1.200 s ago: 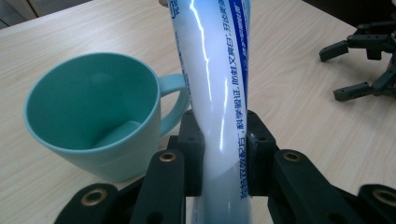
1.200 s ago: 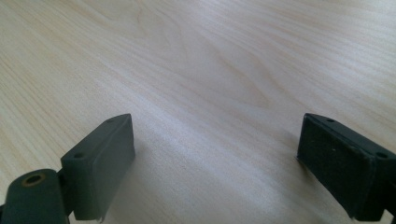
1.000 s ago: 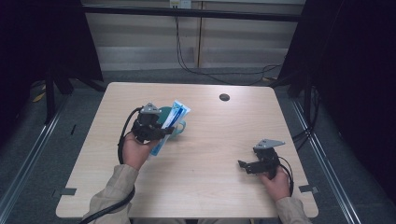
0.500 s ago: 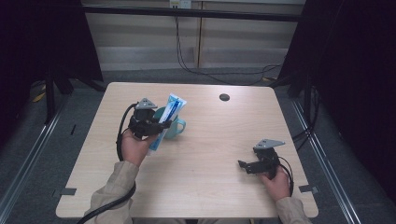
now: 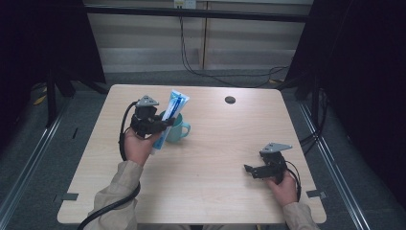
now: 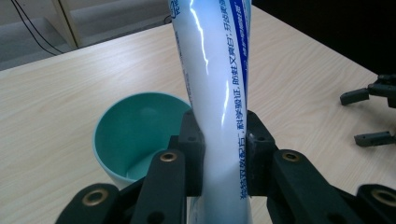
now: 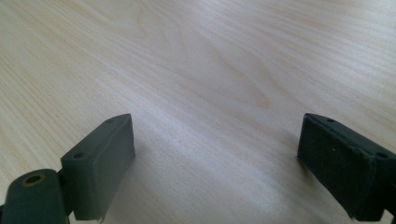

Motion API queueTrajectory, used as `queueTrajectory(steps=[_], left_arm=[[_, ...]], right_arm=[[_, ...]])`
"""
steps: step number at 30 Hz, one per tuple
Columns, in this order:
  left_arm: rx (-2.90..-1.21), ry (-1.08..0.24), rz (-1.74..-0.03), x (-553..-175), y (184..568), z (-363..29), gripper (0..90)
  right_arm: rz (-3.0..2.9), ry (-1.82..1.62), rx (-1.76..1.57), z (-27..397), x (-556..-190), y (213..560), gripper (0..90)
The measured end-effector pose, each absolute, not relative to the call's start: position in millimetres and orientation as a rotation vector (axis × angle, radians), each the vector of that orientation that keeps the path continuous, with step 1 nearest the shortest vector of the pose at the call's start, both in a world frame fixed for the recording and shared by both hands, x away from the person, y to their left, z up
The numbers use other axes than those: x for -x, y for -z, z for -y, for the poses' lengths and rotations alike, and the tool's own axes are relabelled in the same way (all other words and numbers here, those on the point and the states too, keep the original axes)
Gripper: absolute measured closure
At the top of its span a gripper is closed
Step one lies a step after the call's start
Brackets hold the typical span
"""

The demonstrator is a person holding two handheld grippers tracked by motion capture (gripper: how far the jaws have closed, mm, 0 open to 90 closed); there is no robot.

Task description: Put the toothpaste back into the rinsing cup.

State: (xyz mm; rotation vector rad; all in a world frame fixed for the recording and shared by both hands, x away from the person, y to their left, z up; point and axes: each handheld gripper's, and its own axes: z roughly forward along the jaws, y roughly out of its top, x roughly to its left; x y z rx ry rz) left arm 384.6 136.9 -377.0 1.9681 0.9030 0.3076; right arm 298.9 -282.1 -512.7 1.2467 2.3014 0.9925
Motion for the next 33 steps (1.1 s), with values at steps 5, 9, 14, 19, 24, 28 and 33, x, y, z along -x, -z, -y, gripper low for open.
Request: queueTrajectory(steps=[5, 9, 14, 19, 24, 28, 33], left_arm=[[-1.952, -0.32, -0.905, -387, 373, -137, 74.3], [-1.948, -0.325, -0.903, -390, 370, -137, 74.2], [-1.95, -0.322, -0.9, -392, 369, -134, 74.3], [-1.941, -0.316, -0.895, -396, 366, -129, 74.2], [-1.919, -0.314, -0.903, -400, 365, -128, 74.2], [-1.917, -0.322, -0.904, -403, 362, -130, 74.2], [-1.908, -0.333, -0.909, -404, 359, -131, 74.2]], right_arm=[[-2.301, -0.993, -1.246, 282, -299, 513, 10.5], [-2.302, -0.992, -1.249, 282, -299, 513, 10.4], [-2.302, -0.992, -1.246, 282, -299, 513, 10.4], [-2.302, -0.993, -1.245, 282, -299, 513, 10.4], [-2.301, -0.993, -1.245, 282, -299, 513, 10.4], [-2.302, -0.992, -1.245, 282, -299, 513, 10.4], [-2.302, -0.992, -1.245, 282, -299, 513, 10.4]])
